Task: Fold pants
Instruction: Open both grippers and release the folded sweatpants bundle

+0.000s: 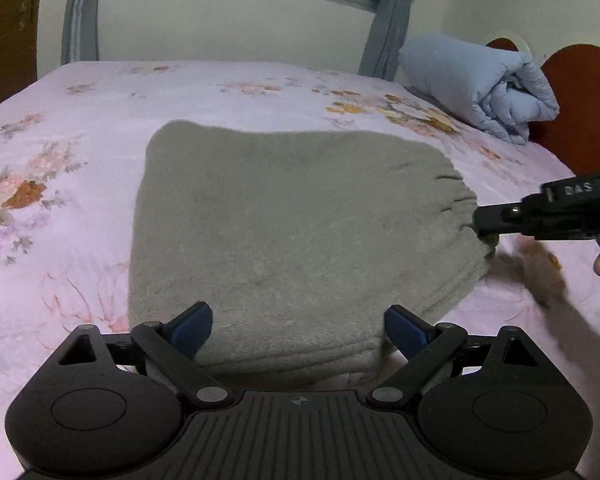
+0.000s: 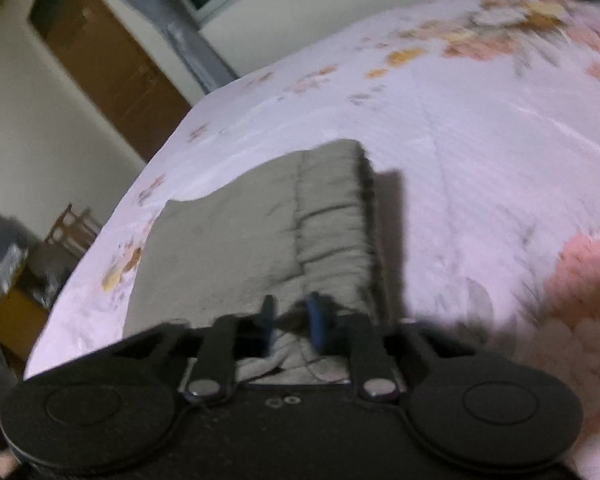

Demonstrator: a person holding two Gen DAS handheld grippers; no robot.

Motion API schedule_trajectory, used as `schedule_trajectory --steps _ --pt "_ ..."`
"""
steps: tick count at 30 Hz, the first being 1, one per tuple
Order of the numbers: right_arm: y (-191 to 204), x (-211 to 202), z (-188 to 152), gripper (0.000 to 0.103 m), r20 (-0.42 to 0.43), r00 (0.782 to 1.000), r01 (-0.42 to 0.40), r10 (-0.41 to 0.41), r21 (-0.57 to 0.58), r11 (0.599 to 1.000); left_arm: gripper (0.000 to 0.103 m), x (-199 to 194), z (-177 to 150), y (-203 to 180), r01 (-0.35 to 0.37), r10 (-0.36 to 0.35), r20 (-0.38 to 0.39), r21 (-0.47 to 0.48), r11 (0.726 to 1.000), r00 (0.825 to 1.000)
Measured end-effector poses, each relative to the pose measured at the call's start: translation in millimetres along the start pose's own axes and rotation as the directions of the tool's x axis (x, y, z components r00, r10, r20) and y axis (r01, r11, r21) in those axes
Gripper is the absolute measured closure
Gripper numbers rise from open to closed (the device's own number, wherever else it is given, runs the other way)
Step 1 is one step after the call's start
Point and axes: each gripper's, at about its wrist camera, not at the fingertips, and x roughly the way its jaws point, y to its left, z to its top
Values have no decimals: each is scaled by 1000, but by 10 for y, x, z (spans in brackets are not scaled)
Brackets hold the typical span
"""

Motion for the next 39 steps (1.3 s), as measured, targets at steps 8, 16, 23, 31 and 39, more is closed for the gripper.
schedule_trajectory --steps 8,16,23,31,39 --pt "630 -147 -36 8 188 979 135 -82 -295 946 10 -90 153 -53 -107 106 60 14 994 993" --pt "369 315 -289 6 25 973 227 -230 -284 931 0 67 50 -126 -158 157 21 46 986 987" --pt "778 -415 -219 6 231 961 229 -154 -345 910 0 -369 147 -226 -178 175 66 57 982 982" --pt "1233 -1124 -398 6 407 905 303 -124 -413 859 0 -1210 189 -380 -211 196 209 52 976 958" --pt "849 -1646 -1203 6 517 820 475 -246 -374 797 0 -1842 -644 -269 -279 257 277 44 959 926"
